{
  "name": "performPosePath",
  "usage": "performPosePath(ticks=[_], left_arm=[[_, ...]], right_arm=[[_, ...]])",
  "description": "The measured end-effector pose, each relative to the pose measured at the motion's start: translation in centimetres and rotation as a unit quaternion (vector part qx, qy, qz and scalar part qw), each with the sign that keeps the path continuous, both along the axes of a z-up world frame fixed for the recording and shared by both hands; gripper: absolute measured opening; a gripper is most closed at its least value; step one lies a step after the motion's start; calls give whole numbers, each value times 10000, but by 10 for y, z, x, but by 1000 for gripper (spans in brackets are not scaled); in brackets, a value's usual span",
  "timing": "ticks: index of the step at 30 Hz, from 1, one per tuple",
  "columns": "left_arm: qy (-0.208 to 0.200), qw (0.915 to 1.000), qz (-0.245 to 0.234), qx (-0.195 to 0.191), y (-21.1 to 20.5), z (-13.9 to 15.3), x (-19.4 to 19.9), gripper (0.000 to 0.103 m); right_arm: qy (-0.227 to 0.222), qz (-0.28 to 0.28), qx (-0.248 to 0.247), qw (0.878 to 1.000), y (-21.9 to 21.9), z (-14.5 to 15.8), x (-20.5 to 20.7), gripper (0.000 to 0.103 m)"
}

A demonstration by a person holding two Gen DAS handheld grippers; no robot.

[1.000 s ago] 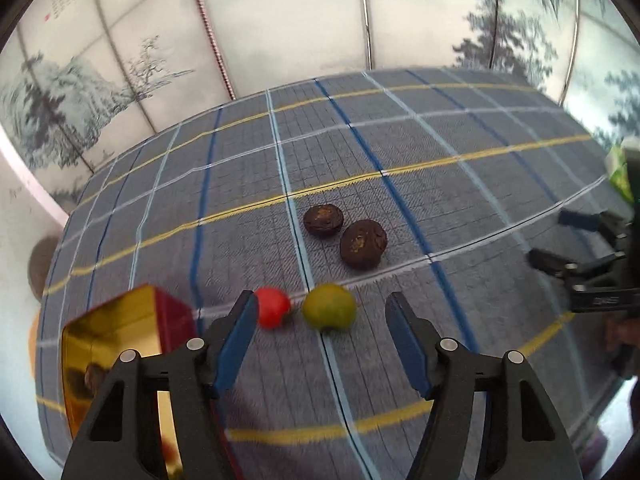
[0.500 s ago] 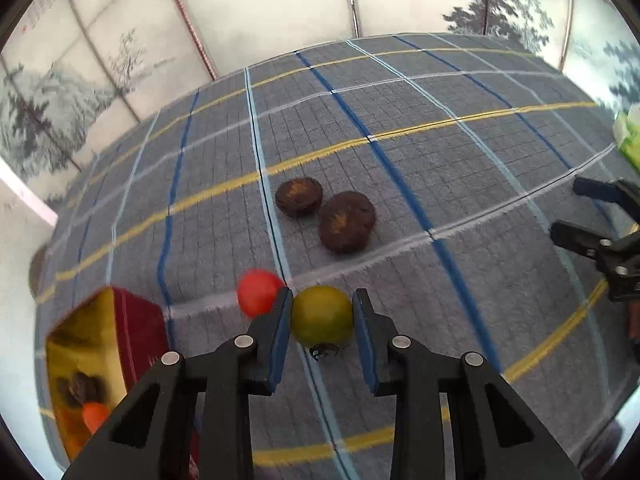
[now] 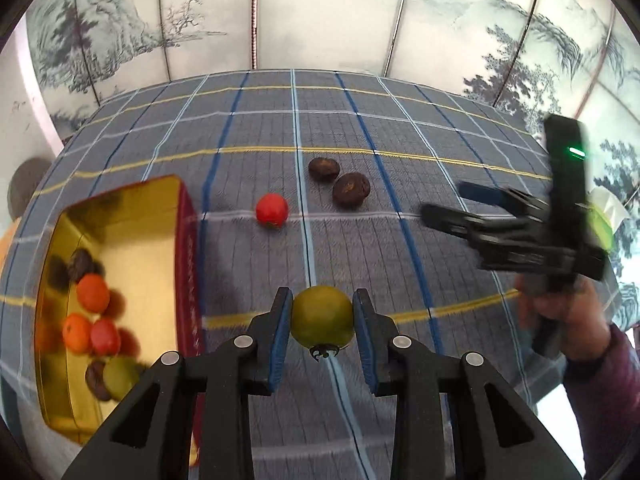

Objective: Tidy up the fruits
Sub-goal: 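Carry the yellow-green fruit toward the tin with the left gripper while the right gripper grasps a brown fruit, then lower the yellow-green fruit into the tin and open the left gripper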

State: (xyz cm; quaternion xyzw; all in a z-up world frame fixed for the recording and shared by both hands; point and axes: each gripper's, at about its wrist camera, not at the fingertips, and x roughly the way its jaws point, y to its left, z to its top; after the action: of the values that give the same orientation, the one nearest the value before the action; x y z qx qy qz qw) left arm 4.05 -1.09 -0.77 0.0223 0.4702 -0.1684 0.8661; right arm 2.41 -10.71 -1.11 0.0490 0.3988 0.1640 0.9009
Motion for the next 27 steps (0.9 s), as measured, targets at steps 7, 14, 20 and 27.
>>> performPosePath(ticks=[7, 14, 20, 27], left_arm=[[-146, 9996, 181, -139, 23, 16, -24, 32], [-149, 9982, 481, -323, 52, 22, -34, 32], [-249, 9961, 806, -260, 82, 25, -37, 32], [-289, 9927, 1169, -117, 112, 19, -36, 32]], right_arm=[[198, 243, -518, 9982, 41, -15, 47, 89], [360, 469, -797, 9951, 57, -25, 50, 34], [46, -176, -574, 9982, 18, -9, -8, 34], [127, -1012, -338, 9942, -40, -15, -56, 34]])
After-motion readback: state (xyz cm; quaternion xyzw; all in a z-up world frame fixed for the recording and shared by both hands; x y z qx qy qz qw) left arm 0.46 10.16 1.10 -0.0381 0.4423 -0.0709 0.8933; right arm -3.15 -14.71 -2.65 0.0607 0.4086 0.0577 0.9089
